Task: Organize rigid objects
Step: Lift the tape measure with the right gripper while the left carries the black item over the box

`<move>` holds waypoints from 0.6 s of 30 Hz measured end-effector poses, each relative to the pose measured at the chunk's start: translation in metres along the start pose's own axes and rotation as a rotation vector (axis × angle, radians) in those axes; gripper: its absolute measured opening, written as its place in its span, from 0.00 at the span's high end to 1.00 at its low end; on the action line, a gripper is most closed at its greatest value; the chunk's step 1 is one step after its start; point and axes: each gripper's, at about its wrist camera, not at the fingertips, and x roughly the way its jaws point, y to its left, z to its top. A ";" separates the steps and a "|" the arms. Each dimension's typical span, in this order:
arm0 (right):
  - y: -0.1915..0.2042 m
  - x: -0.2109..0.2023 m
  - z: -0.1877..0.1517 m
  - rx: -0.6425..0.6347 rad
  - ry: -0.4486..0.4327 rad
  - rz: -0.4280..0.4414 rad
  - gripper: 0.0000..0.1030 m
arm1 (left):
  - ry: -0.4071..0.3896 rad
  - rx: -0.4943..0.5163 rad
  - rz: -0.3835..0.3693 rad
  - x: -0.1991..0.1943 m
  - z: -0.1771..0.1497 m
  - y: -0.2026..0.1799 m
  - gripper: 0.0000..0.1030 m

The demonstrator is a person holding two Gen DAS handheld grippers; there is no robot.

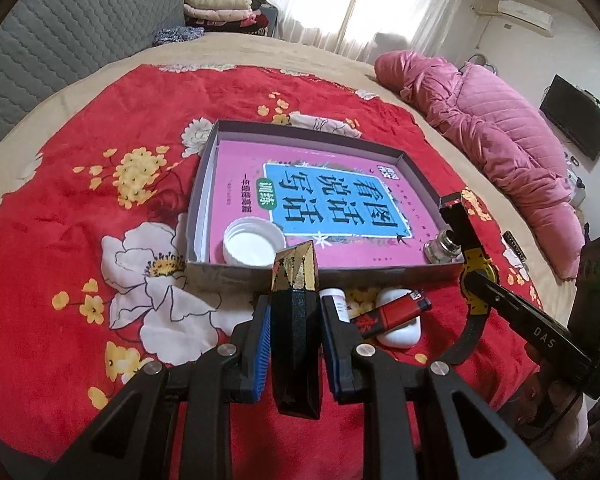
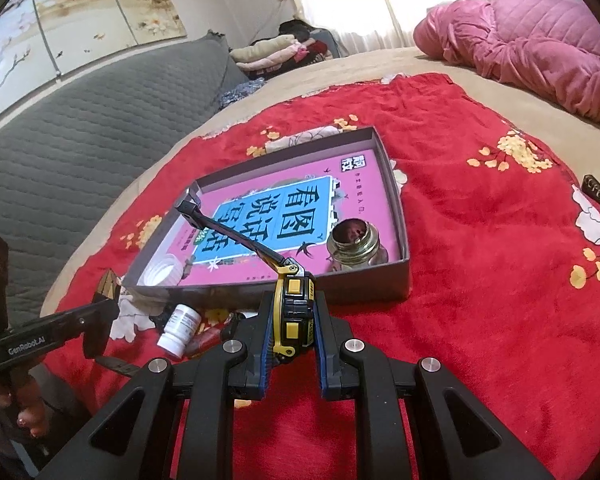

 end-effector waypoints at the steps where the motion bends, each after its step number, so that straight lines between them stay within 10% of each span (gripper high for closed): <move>1: 0.001 -0.001 0.001 0.000 -0.003 -0.001 0.83 | -0.003 0.003 -0.002 -0.001 0.001 -0.001 0.77; 18: 0.018 -0.018 0.021 -0.046 -0.108 -0.015 0.83 | -0.064 0.045 0.004 0.001 0.012 -0.014 0.77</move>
